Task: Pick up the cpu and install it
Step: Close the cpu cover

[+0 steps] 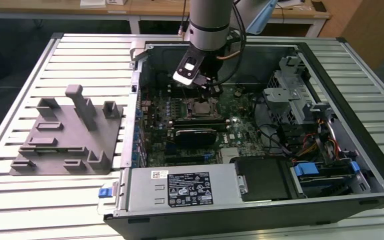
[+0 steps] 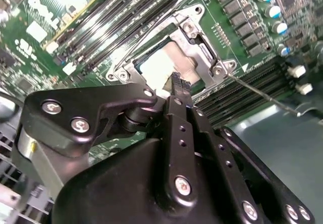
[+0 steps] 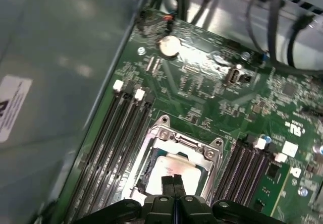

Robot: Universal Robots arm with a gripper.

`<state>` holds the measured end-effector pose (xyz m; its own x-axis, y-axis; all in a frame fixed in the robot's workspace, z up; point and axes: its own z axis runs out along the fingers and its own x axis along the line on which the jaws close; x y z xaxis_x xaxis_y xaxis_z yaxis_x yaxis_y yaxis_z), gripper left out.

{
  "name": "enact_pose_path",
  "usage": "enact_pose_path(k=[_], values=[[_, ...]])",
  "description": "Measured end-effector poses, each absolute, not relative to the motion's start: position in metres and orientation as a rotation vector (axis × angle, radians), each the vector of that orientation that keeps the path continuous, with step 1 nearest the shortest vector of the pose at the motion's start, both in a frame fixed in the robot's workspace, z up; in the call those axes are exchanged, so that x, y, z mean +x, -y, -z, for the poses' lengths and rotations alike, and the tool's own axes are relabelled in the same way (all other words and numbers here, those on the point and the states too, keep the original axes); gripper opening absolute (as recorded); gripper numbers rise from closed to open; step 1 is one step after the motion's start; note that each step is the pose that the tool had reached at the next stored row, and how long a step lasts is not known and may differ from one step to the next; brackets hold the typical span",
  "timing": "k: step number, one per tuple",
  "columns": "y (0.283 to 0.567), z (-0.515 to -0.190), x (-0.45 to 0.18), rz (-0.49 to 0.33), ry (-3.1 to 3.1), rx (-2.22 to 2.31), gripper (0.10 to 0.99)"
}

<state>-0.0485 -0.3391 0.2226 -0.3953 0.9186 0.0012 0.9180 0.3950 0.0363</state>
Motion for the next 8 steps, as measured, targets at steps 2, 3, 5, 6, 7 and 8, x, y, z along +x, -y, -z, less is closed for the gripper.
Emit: enact_pose_path(k=[2,3,5,6,7,8], values=[[0.3391,-0.2226,-0.0485,-0.047,-2.639,1.668,0.106],[0.3391,-0.2225,-0.0485,-0.047,-2.654,1.645,0.106],[0.3391,-0.2224,-0.0485,-0.045,-2.682,1.598,0.106],[0.3391,-0.2224,-0.0485,-0.045,-2.696,1.574,0.106],[0.3391,-0.2224,-0.0485,-0.044,-2.71,1.55,0.106],[0.3391,-0.2223,-0.0485,-0.044,-2.723,1.526,0.106]])
